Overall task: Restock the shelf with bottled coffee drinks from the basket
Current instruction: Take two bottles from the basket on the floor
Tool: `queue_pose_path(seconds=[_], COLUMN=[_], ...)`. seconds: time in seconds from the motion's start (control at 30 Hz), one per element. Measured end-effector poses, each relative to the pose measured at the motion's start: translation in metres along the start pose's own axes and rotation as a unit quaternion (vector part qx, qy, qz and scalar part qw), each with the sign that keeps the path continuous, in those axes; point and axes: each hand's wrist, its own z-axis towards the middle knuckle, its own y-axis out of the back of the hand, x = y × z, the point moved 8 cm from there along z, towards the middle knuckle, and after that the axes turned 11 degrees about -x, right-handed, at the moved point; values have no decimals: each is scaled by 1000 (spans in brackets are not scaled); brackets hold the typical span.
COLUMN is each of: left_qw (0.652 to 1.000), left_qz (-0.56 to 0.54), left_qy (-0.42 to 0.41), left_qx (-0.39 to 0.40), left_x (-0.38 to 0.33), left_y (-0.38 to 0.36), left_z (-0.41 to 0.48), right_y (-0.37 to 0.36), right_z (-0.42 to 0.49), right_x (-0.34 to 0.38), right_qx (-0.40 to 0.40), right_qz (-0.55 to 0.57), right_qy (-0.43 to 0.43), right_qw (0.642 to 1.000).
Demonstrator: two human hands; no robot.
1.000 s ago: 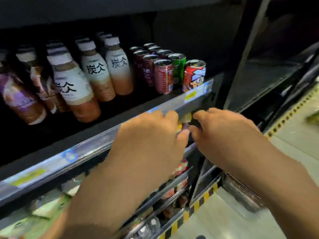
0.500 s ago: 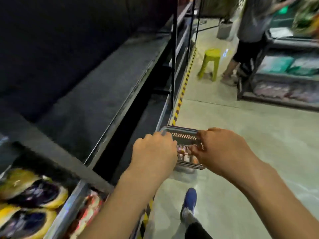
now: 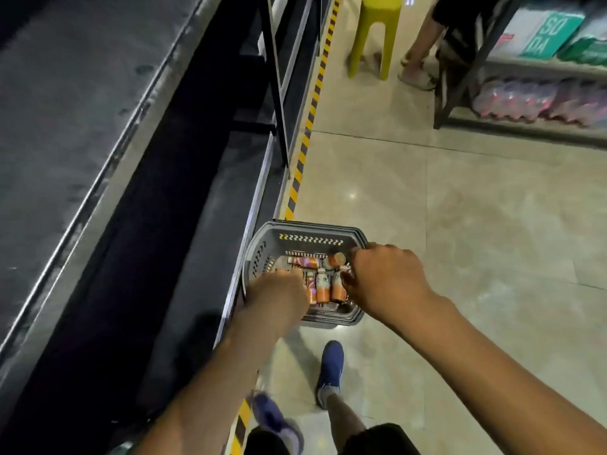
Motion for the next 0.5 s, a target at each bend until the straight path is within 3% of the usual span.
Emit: queue_pose_path(seconds=[0.2, 0.33, 0.5], left_qw=[996, 994, 991], left_qz=[-50, -36, 35], left_qy=[3, -4, -25], left_qx=[69, 103, 126], left_x=[24, 41, 58], left_y=[-104, -215, -375], left_z=[124, 220, 326], right_y=[-149, -289, -482], right_z=[90, 160, 243], right_x=[-12, -21, -13], right_qx=[96, 130, 212], right_qz=[29, 42, -31], right_qy=[-39, -73, -44], right_qw=[994, 988, 976])
